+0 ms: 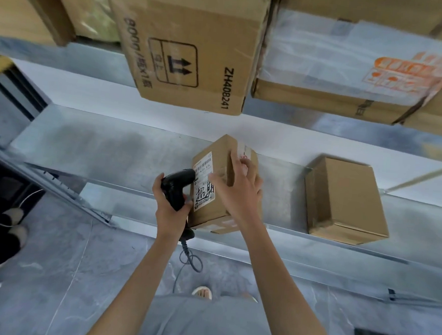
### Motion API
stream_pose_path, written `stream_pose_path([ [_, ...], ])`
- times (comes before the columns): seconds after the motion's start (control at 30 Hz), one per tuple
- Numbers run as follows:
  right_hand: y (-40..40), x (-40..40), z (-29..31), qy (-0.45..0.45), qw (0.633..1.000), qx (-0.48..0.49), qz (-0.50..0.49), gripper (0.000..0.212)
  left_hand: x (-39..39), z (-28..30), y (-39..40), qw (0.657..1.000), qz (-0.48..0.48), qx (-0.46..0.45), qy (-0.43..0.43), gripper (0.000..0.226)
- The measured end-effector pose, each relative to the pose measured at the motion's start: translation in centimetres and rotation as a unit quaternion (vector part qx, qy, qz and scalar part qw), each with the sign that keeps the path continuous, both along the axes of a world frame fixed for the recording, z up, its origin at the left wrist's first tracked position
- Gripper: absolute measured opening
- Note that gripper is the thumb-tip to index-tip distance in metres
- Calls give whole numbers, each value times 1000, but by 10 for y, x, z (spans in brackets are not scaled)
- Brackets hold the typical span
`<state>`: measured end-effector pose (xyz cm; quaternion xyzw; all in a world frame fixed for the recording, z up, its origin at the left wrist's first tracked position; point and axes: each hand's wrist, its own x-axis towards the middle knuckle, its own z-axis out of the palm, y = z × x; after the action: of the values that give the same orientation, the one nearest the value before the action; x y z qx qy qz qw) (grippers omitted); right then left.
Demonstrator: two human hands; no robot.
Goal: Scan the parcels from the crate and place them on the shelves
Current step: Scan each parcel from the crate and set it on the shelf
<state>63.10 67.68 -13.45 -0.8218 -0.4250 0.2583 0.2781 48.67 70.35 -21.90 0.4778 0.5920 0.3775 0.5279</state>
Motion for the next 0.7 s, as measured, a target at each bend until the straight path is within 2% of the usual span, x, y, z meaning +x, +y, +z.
stream_pose_path([
  [0.13, -1, 1, -10, 8, 1000, 22, -10, 85, -2, -2, 4, 1000, 15, -5, -9, 85],
  [0.27, 2, -3, -18, 4, 998, -60, -10, 85, -4, -2, 6, 1000, 18, -10, -9, 85],
  [0.37, 8, -8, -20, -19, 998, -65, 12, 83, -6, -4, 6, 999, 25, -28, -13, 86],
  [0.5, 8, -14, -21, -51, 998, -37, -1, 80, -11, -1, 6, 1000, 21, -21, -8, 88],
  [0.7, -12, -17, -27, -24, 997, 61, -28, 82, -31, 23, 11, 998, 20, 36, -48, 92],
])
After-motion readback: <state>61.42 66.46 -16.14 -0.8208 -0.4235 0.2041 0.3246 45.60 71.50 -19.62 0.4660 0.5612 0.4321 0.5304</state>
